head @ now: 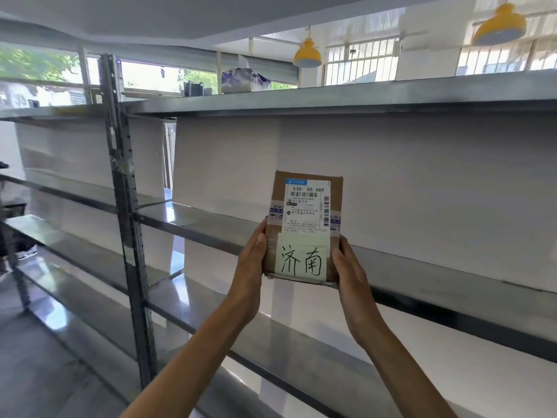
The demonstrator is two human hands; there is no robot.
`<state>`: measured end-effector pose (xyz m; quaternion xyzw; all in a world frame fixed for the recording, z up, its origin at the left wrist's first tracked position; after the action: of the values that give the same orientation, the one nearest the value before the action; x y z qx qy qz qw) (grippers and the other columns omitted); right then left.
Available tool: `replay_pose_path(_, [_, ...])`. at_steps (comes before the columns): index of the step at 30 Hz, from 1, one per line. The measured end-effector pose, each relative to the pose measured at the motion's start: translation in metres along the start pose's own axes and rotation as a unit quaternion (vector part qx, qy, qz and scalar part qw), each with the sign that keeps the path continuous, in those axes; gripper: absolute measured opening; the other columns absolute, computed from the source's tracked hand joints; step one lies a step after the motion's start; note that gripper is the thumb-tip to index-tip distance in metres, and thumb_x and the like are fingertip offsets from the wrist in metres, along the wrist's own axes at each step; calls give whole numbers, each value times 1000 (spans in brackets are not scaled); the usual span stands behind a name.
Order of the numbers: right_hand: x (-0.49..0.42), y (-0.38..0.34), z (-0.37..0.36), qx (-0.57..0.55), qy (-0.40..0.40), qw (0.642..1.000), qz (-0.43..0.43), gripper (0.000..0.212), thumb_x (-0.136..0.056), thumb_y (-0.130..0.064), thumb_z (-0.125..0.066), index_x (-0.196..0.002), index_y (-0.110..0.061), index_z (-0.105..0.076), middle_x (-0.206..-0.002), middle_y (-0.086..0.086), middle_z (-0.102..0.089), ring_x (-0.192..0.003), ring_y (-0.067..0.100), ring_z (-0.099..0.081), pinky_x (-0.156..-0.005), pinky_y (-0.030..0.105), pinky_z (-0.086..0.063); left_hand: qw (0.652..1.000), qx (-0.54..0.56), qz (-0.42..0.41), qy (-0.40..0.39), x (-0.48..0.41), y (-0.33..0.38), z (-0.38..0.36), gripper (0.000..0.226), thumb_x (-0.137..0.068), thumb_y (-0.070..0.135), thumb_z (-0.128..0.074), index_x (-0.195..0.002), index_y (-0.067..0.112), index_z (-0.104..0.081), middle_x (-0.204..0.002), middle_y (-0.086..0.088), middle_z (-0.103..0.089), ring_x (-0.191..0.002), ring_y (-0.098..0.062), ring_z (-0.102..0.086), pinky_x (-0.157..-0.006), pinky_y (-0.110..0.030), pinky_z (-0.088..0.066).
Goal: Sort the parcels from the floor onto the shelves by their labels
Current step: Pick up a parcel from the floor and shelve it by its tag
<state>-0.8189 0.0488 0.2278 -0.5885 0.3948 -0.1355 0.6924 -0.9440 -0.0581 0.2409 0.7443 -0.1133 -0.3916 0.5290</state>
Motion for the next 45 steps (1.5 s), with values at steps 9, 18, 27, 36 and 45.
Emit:
replay_pose_path(9, [-26,2,-103,-12,-21,1000,-11,33,-98,-43,-34,-130,-42,-41,-119,-14,-60,-101,-2,-59,-62,5,-50,999,-36,-6,4,-27,14,102,37,-99,33,-32,-134,27,-44,-120,-1,-64,-102,-18,-65,-69,-27,-57])
replay_pose_path(18, [-38,16,-196,-21,-45,999,-14,28,-99,-35,-33,-125,-46,-34,-108,-24,-55,-96,-7,-55,-61,4,-49,998,-51,5,24,-37,13,199,35,-100,32,-32,-132,30,-45,-105,14,-69,-92,-5,-68,-72,-28,-55])
replay_pose_path(27, [-62,28,-244,5,-55,998,-15,34,-97,-41,-33,-131,-45,-36,-113,-17,-59,-102,3,-59,-66,12,-53,997,-42,36,47,-55,3,249,29,-100,30,-34,-125,37,-47,-107,12,-66,-102,-11,-64,-85,-36,-54])
replay_pose_path(36, [-117,45,-272,-13,-74,997,0,28,-98,-36,-35,-125,-43,-41,-108,-17,-61,-99,2,-61,-71,16,-54,995,-37,36,81,-92,-7,273,31,-101,27,-30,-127,31,-47,-102,14,-65,-94,-3,-64,-84,-32,-54])
replay_pose_path(45, [-176,60,-299,-27,-106,994,-8,25,-100,-37,-33,-122,-43,-42,-104,-18,-60,-92,-5,-58,-57,3,-48,991,-38,31,126,-141,-14,295,34,-101,20,-31,-131,23,-47,-104,8,-65,-95,-8,-63,-78,-28,-55])
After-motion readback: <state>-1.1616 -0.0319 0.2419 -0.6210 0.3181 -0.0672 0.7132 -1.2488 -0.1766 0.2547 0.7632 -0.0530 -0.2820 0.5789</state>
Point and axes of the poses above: each hand's wrist, its own x-axis away from the middle knuckle, its own z-axis out of the back of the hand, y = z × x, the point moved 10 cm from there along -x, towards the middle knuckle
